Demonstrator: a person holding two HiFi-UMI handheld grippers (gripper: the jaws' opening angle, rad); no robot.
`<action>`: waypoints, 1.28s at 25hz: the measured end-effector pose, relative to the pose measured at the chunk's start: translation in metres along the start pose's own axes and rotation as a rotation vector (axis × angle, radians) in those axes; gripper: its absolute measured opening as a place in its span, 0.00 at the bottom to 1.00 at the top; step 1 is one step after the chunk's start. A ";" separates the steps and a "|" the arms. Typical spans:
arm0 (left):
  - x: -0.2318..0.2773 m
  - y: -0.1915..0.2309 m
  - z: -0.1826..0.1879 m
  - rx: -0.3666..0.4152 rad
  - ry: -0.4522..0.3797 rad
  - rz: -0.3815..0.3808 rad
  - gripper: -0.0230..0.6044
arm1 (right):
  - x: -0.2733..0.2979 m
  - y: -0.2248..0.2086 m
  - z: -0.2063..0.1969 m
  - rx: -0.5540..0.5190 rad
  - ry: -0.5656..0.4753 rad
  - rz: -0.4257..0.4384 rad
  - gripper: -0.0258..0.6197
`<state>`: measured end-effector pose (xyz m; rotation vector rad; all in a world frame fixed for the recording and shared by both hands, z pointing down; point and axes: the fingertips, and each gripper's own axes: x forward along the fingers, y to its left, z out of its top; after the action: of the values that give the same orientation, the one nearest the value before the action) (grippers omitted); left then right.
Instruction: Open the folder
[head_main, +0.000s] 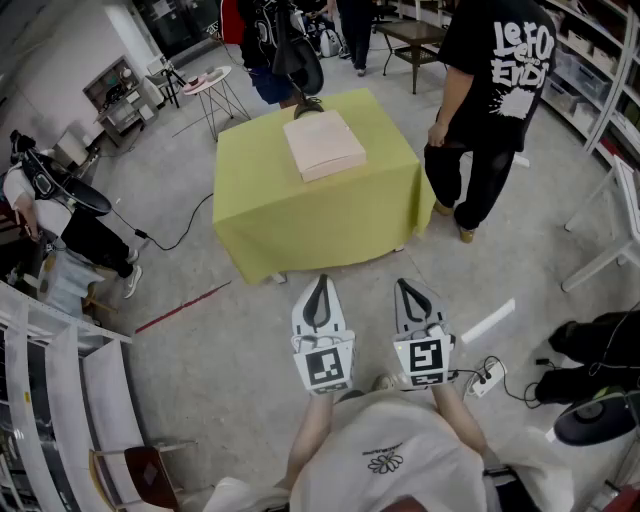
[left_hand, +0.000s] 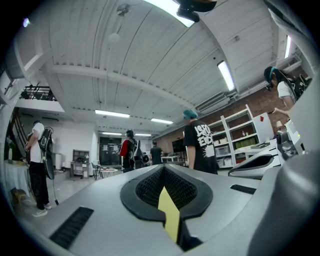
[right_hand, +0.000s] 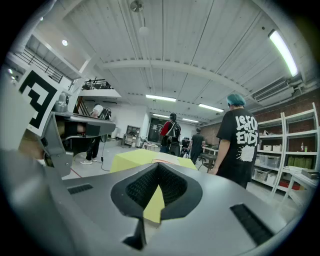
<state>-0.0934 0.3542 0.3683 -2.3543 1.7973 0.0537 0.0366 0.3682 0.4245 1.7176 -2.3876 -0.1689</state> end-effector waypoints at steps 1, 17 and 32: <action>0.001 -0.001 -0.002 0.005 0.004 -0.002 0.06 | 0.001 0.000 -0.001 0.000 0.000 0.003 0.06; 0.009 0.001 -0.012 0.027 0.058 -0.018 0.06 | 0.009 0.003 -0.005 0.053 0.000 0.047 0.06; 0.102 0.035 -0.025 -0.015 -0.007 -0.005 0.06 | 0.102 -0.028 -0.013 -0.128 0.045 0.076 0.05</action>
<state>-0.1010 0.2439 0.3746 -2.3664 1.7938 0.0745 0.0339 0.2631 0.4405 1.5552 -2.3505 -0.2622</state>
